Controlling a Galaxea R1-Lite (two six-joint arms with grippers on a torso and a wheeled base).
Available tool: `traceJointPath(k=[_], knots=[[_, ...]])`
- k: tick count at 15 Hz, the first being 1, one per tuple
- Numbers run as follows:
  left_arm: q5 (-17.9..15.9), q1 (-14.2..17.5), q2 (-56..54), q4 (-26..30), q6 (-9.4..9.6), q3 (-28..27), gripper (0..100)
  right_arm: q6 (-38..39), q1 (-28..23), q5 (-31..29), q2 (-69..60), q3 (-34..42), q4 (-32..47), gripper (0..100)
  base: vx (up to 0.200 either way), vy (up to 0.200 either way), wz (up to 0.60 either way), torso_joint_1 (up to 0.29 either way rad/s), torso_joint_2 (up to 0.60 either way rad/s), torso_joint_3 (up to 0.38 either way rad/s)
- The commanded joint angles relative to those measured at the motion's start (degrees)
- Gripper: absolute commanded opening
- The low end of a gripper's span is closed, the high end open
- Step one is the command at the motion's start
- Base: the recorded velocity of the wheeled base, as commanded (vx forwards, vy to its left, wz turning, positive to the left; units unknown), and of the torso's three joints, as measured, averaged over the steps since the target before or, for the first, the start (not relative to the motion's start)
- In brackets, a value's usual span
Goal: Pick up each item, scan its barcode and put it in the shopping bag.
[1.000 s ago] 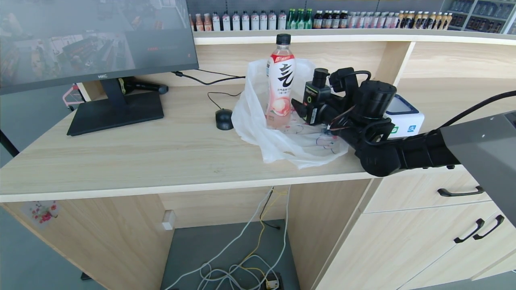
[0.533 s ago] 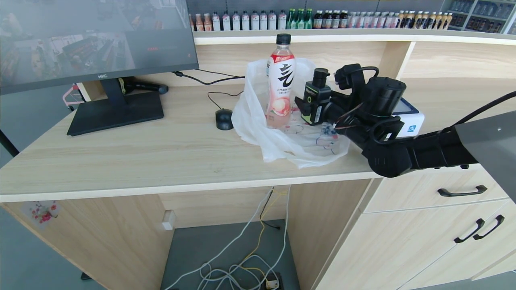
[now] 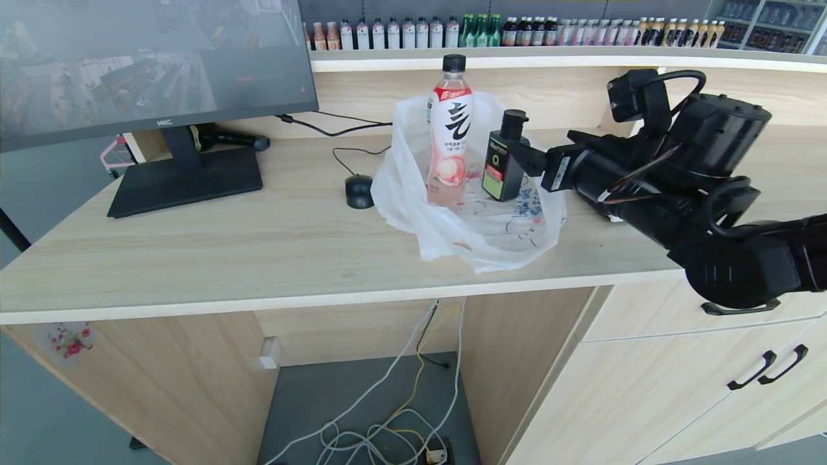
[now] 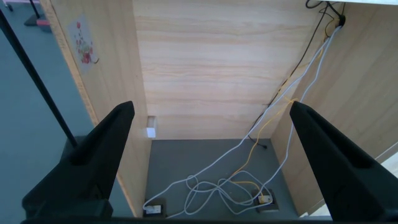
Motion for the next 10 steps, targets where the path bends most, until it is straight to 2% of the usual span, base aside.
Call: traceJointPath(k=[1,2,5,10], knots=[[0.0,0.0,0.0,0.0,0.00,0.0,100,0.5,0.7,-0.5,-14.5,13.5,-1.3,100,0.000,0.000,0.00,0.000,0.00,0.000],[0.1,0.0,0.0,0.0,0.00,0.0,100,0.6,0.6,-1.1,-22.6,23.7,-1.4,100,0.000,0.000,0.00,0.000,0.00,0.000],[0.1,0.0,0.0,0.0,0.00,0.0,100,3.2,0.5,-2.2,-35.0,41.7,-1.3,100,0.000,0.000,0.00,0.000,0.00,0.000],[0.0,0.0,0.0,0.0,0.00,0.0,100,3.8,0.6,-4.2,-48.1,59.7,-1.3,100,0.000,0.000,0.00,0.000,0.00,0.000]])
